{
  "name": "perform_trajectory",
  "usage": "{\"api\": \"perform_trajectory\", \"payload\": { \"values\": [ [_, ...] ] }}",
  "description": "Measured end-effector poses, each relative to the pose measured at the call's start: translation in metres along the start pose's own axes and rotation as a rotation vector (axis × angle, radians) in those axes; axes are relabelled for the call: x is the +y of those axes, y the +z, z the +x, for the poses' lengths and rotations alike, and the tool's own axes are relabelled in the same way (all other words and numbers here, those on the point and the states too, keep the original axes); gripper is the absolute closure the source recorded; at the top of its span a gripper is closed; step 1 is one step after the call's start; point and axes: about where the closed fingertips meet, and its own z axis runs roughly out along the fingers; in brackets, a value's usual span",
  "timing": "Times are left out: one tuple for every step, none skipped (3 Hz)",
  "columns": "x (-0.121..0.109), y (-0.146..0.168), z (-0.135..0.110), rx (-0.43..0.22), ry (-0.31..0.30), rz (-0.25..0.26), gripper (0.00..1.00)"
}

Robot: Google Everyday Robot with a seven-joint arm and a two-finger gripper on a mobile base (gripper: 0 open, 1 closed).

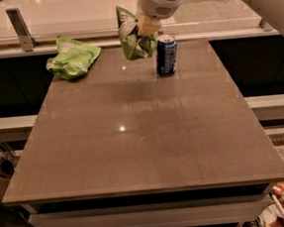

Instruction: Move green jalapeno chip bag near green rice chip bag

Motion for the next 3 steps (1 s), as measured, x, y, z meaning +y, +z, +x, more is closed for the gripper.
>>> {"api": "perform_trajectory", "payload": {
  "values": [
    [-0.017,0.024,-0.018,0.011,-0.052,0.009,1.00],
    [-0.033,0.048,-0.030,0.020,-0.074,0.037,1.00],
    [-0.058,0.109,-0.058,-0.019,-0.083,0.081,1.00]
  ]
}}
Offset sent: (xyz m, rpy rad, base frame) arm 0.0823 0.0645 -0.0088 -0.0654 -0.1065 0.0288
